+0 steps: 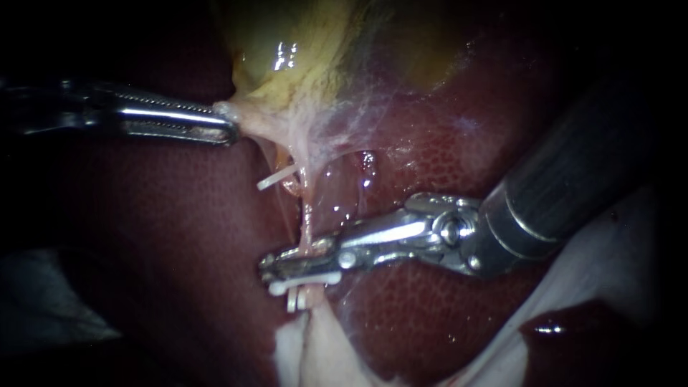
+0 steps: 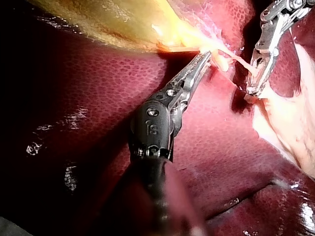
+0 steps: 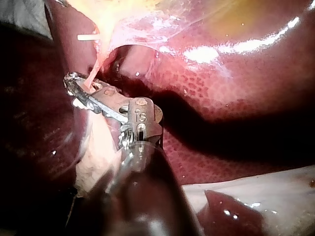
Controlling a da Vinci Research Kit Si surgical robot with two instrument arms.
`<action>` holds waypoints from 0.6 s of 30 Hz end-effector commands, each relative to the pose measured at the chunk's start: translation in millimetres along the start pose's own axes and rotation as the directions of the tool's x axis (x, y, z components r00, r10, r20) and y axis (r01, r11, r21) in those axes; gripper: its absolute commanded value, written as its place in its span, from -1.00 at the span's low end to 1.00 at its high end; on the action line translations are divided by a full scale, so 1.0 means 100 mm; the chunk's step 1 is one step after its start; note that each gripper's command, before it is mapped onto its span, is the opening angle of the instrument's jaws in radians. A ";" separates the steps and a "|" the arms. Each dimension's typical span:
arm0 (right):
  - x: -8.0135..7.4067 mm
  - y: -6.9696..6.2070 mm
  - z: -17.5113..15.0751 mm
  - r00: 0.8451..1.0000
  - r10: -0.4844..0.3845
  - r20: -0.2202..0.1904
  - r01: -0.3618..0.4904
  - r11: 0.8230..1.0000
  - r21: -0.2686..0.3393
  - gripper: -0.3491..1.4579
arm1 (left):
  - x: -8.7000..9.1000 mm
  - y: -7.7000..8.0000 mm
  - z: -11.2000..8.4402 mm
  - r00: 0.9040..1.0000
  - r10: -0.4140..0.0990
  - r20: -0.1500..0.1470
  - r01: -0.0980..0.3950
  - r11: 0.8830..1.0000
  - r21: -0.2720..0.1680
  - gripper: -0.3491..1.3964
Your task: Going back second clip right tube
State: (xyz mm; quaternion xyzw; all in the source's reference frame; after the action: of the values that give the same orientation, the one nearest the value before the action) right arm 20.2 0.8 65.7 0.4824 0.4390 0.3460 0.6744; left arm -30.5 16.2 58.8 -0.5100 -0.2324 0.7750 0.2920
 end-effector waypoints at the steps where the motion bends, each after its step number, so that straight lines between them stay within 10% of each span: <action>1: -0.002 0.001 0.001 1.000 -0.028 0.000 0.028 1.000 -0.003 -1.00 | 0.000 0.000 0.000 1.000 0.000 0.000 0.000 1.000 0.000 -1.00; 6: -0.003 0.007 0.013 0.988 -0.155 0.013 0.155 0.988 -0.015 -0.20 | -0.001 0.000 -0.001 1.000 0.000 0.000 0.000 1.000 0.000 -1.00; 18: -0.008 0.027 -0.014 0.970 -0.240 0.047 0.245 0.959 -0.146 -0.09 | -0.002 0.000 -0.006 1.000 0.001 0.001 -0.001 1.000 -0.003 -1.00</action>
State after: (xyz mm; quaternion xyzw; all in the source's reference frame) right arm 18.2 1.3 68.3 0.3747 0.4594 0.2841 0.7535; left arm -29.9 16.0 58.7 -0.5100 -0.2325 0.7752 0.2913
